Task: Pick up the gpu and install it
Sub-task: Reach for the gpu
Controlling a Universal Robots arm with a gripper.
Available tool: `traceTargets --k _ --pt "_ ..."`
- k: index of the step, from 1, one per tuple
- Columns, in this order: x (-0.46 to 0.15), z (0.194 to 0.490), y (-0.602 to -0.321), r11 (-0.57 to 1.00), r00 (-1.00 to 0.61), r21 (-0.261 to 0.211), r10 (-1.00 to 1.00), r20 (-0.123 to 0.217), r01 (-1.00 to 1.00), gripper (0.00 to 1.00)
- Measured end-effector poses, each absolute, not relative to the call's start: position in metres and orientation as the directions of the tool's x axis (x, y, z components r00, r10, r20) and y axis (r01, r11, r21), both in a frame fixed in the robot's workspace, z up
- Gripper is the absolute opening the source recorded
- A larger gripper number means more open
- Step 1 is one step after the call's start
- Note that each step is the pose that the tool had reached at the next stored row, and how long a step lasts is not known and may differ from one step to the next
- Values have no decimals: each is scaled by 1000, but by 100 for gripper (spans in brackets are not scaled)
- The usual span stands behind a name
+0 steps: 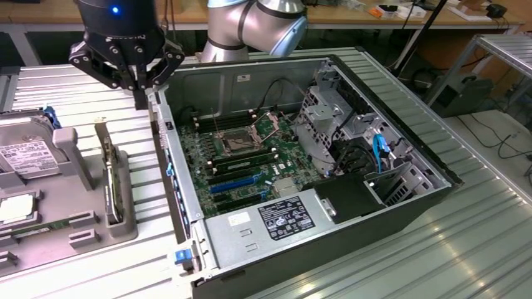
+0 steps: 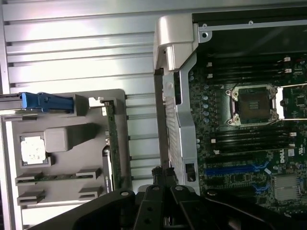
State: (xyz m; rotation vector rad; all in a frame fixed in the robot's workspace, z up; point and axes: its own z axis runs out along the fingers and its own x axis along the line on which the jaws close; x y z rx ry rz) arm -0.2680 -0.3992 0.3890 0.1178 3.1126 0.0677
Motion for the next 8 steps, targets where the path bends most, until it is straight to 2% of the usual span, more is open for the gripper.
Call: traceTargets --k 8 --pt "-279 388 -399 996 -997 44 76 -24 75 11"
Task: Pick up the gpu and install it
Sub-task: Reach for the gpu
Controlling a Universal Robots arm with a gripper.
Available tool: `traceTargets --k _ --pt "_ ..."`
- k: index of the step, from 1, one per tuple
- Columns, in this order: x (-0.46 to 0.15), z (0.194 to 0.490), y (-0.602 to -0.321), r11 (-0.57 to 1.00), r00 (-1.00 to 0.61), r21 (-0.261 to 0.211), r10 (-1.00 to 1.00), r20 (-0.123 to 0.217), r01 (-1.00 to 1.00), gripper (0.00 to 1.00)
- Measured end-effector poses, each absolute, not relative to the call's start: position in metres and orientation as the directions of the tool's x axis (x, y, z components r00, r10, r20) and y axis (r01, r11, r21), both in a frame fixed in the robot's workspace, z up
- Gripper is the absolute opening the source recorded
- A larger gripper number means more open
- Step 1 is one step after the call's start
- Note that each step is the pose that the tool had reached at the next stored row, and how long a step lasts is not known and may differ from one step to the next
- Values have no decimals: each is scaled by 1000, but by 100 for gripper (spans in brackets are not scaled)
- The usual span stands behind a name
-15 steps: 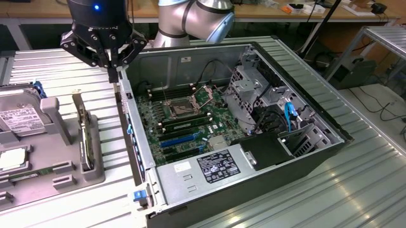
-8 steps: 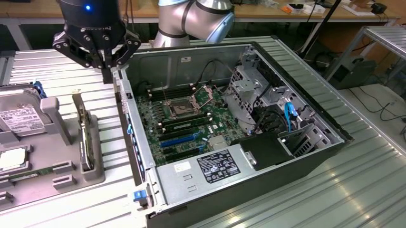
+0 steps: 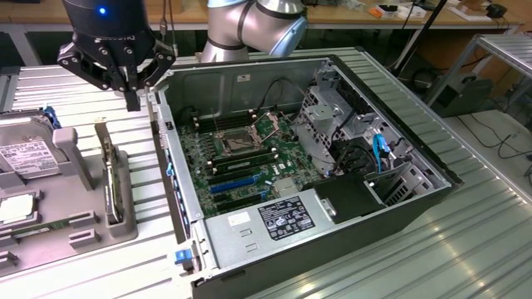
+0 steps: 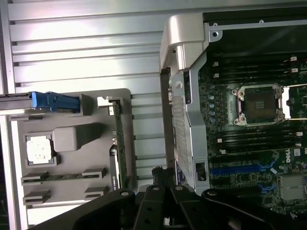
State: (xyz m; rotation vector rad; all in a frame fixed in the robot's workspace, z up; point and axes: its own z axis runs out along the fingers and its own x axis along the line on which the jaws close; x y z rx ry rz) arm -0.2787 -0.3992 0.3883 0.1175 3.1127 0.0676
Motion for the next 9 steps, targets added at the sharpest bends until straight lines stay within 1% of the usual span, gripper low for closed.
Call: traceTargets --k 9 --pt "-288 387 -399 996 -997 44 76 -24 75 11"
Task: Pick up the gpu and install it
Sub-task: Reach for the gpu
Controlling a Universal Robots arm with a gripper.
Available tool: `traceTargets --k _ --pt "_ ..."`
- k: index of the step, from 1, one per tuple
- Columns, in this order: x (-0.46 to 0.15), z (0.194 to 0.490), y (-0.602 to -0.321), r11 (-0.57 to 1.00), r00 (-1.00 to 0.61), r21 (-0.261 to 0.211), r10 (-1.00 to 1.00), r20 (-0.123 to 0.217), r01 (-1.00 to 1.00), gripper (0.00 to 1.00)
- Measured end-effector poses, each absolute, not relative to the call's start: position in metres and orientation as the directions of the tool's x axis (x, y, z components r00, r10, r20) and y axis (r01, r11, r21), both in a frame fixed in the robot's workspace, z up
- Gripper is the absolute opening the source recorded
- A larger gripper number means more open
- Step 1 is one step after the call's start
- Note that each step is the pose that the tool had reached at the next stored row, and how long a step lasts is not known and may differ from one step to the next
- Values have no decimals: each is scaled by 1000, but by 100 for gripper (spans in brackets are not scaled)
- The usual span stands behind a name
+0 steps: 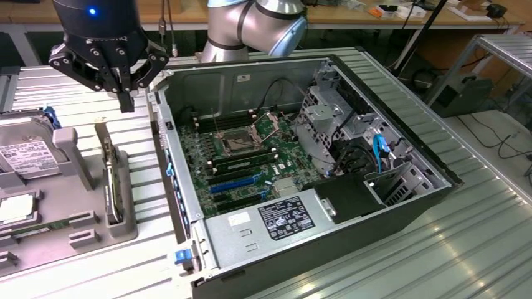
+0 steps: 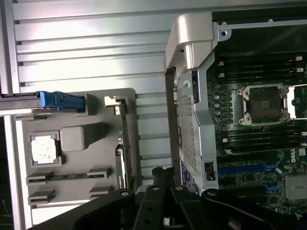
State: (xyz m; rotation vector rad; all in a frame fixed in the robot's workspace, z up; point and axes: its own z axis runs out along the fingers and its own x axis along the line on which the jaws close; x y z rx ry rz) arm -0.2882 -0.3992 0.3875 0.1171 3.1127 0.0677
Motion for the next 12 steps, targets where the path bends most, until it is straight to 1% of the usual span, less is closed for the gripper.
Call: traceTargets --k 12 --pt "-301 386 -399 996 -997 44 75 -24 74 11"
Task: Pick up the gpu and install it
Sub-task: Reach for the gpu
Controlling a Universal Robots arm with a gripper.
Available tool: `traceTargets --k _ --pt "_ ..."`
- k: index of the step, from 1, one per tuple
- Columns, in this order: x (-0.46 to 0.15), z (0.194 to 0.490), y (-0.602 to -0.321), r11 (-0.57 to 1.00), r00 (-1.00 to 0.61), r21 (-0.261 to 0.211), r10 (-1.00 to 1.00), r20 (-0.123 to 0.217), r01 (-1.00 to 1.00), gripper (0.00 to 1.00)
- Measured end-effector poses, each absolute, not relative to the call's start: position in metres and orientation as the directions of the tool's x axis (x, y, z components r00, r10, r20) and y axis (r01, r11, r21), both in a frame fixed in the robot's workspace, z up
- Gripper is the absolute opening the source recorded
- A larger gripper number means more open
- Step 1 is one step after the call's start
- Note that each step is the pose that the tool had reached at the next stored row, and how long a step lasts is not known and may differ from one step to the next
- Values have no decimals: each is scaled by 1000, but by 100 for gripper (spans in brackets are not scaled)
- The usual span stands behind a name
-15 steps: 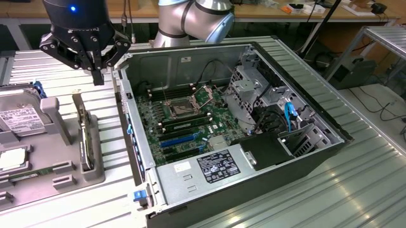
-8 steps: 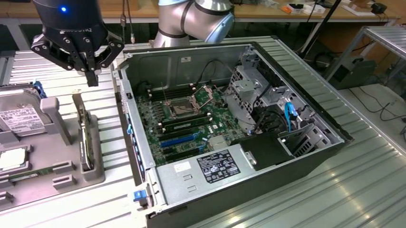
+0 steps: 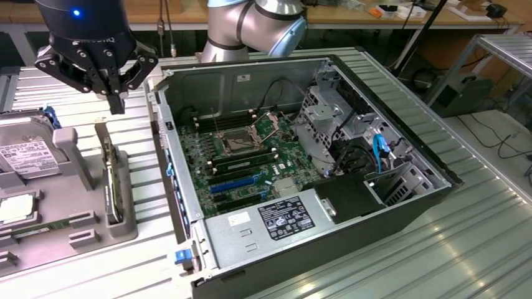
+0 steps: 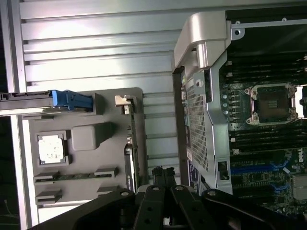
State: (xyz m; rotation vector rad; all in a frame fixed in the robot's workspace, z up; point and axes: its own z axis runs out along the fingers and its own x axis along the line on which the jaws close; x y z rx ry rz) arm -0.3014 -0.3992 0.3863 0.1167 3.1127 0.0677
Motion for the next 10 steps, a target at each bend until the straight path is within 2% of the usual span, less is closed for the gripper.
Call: traceTargets --k 10 --pt "-310 386 -399 996 -997 44 75 -24 74 11"
